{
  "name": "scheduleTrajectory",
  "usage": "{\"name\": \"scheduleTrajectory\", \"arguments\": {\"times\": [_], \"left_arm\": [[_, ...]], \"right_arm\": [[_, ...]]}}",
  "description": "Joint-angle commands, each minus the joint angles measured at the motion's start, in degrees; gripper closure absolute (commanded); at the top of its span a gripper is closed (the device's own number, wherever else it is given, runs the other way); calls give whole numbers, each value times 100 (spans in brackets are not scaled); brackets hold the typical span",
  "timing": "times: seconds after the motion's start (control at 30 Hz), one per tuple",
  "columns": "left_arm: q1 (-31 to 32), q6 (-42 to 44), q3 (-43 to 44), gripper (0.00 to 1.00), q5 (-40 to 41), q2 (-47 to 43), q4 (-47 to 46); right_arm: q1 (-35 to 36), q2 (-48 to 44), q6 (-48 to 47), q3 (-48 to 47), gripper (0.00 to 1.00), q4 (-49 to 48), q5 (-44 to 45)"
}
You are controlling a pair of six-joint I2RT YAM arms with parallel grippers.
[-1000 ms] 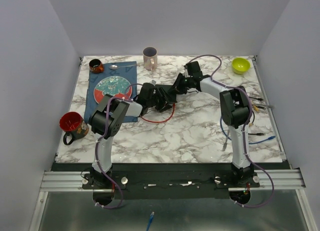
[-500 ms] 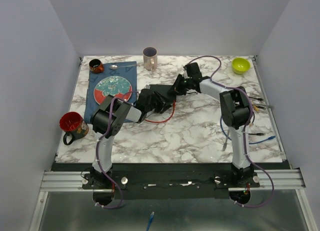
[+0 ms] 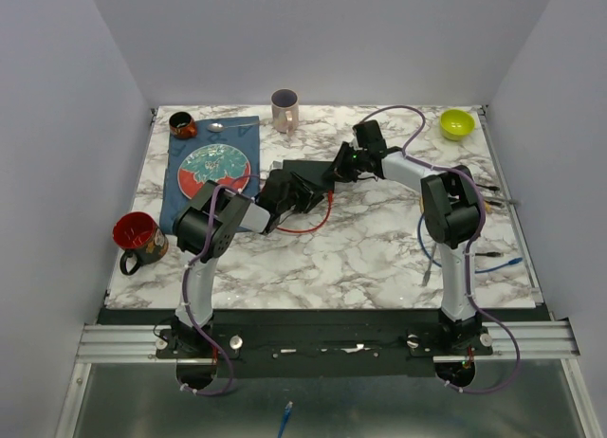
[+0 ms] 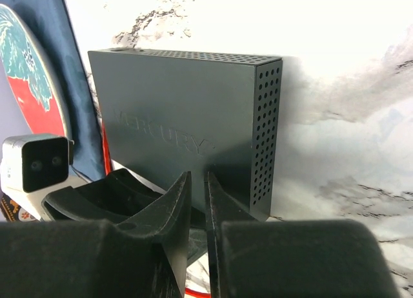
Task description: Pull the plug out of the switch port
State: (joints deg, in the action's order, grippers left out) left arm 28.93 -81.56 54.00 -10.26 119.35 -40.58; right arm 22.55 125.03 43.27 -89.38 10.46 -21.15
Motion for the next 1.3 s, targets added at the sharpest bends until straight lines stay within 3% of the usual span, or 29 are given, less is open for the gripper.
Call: {"name": "scheduleTrajectory", "arguments": {"times": [0.0,0.37,0.8,0.93,1.07,1.27], "left_arm": [[122,61,111,51,262,159,112],[218,70,410,54,385,378,252],[236,79,454,66,385,422,384],[236,87,445,65,280,449,314],[236,96,401,55,104,493,243],[227,166,234,53,77,431,217]], "right_arm": [[39,56,-161,211,78,211,383],[39,39,-204,228,79,255,453],[39,56,-266,237,80,281,515],[39,56,-248,246,80,273,515],[39,56,-257,246,80,273,506],[39,56,-266,237,80,281,515]]}}
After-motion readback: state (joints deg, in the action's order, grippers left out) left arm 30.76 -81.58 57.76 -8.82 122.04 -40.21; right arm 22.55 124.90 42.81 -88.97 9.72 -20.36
